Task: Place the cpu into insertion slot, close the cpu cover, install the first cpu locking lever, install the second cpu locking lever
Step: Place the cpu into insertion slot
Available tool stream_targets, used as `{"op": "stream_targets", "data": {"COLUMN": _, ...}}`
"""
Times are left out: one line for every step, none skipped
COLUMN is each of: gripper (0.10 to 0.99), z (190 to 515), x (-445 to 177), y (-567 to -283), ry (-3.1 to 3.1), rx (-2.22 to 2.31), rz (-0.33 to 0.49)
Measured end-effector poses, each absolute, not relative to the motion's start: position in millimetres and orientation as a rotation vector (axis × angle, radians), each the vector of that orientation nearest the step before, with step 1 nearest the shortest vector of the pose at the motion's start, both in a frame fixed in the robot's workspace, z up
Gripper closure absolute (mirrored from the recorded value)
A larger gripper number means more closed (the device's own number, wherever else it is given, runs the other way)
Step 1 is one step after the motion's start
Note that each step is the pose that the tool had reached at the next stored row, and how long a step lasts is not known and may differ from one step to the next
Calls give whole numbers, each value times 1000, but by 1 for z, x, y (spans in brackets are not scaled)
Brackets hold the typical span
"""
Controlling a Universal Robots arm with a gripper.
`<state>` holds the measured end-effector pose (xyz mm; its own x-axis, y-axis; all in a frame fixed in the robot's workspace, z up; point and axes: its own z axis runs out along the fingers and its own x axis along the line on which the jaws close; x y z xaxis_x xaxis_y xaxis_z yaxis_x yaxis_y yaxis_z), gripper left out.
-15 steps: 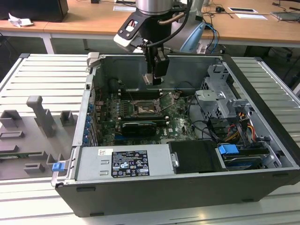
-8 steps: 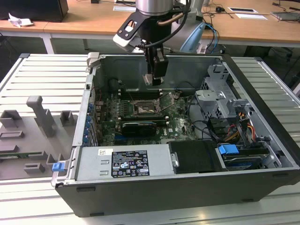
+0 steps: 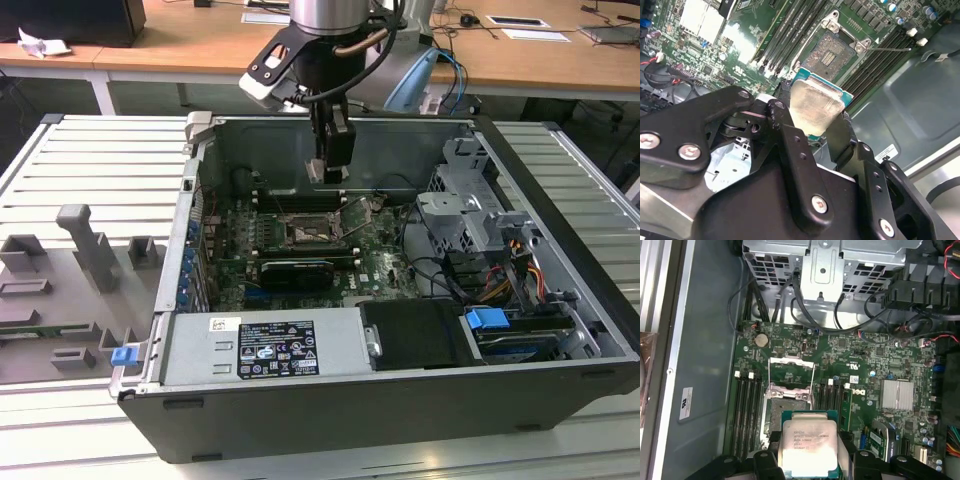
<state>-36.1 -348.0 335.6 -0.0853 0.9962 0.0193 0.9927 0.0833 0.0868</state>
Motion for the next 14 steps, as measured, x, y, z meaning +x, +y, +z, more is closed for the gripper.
{"op": "stream_targets", "data": {"gripper": 561, "z": 335, "x": -36, "y": -348, "ry": 2274, "rx": 2099, "rz": 119}}
{"op": "stream_targets", "data": {"gripper": 561, "z": 335, "x": -36, "y": -348, "ry": 2267, "rx": 2106, "rz": 119}}
{"op": "stream_targets", "data": {"gripper": 561, "z": 334, "x": -36, "y": -348, "ry": 2259, "rx": 2114, "rz": 119}}
{"op": "stream_targets", "data": {"gripper": 561, "z": 333, "x": -36, "y": -348, "ry": 2253, "rx": 2120, "rz": 118}}
{"op": "stream_targets", "data": {"gripper": 561, "z": 333, "x": -36, "y": -348, "ry": 2249, "rx": 2124, "rz": 118}}
{"op": "stream_targets", "data": {"gripper": 561, "z": 332, "x": -36, "y": -348, "ry": 2247, "rx": 2127, "rz": 118}}
{"op": "stream_targets", "data": {"gripper": 561, "z": 331, "x": -36, "y": -348, "ry": 2245, "rx": 2129, "rz": 118}}
{"op": "stream_targets", "data": {"gripper": 561, "z": 330, "x": -36, "y": -348, "ry": 2243, "rx": 2131, "rz": 118}}
{"op": "stream_targets", "data": {"gripper": 561, "z": 329, "x": -36, "y": -348, "ry": 2241, "rx": 2132, "rz": 118}}
{"op": "stream_targets", "data": {"gripper": 561, "z": 329, "x": -36, "y": -348, "ry": 2241, "rx": 2133, "rz": 118}}
{"op": "stream_targets", "data": {"gripper": 561, "z": 329, "x": -36, "y": -348, "ry": 2240, "rx": 2134, "rz": 118}}
{"op": "stream_targets", "data": {"gripper": 561, "z": 328, "x": -36, "y": -348, "ry": 2239, "rx": 2135, "rz": 118}}
{"op": "stream_targets", "data": {"gripper": 561, "z": 327, "x": -36, "y": -348, "ry": 2238, "rx": 2135, "rz": 118}}
{"op": "stream_targets", "data": {"gripper": 561, "z": 326, "x": -36, "y": -348, "ry": 2238, "rx": 2135, "rz": 118}}
